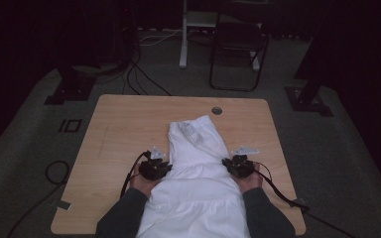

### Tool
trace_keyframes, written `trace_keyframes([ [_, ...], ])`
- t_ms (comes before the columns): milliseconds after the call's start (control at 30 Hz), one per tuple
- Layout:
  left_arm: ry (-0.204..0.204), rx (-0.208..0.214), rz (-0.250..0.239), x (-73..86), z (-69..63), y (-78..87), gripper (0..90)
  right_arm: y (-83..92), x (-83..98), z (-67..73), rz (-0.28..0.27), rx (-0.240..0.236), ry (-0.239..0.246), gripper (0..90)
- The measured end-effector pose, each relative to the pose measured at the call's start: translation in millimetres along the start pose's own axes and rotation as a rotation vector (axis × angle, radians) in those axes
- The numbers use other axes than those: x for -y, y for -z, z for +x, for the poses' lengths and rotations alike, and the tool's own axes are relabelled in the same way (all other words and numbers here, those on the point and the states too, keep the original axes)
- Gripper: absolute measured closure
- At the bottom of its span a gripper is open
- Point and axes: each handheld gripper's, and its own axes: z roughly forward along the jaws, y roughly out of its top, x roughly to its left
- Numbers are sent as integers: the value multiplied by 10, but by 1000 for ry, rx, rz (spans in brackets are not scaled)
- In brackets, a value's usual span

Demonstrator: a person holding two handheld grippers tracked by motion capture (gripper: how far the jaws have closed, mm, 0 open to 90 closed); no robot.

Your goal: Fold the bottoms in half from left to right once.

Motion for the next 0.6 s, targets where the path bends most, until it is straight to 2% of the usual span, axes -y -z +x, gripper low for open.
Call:
trace_keyframes([
  [133,-7,20,-8,139,-80,105,779,171,157,163,20,-29,17,840],
  [200,-5,28,-14,147,-66,105,776,216,171,189,46,-43,28,835],
  [267,12,39,-24,138,-46,88,776,224,136,168,77,-50,16,800],
  [300,13,40,-25,136,-36,83,776,219,97,147,97,-45,6,728],
  [333,18,42,-30,135,-33,77,775,215,62,139,102,-31,22,683],
  [400,12,45,-34,132,-22,70,769,219,-20,131,68,-49,44,606],
  [433,10,48,-38,133,-18,65,765,222,-71,137,49,-67,60,581],
  [500,14,49,-41,131,-14,61,758,200,-196,186,25,-70,103,538],
  [600,10,40,-41,129,-27,60,748,96,-338,244,27,-91,146,514],
])
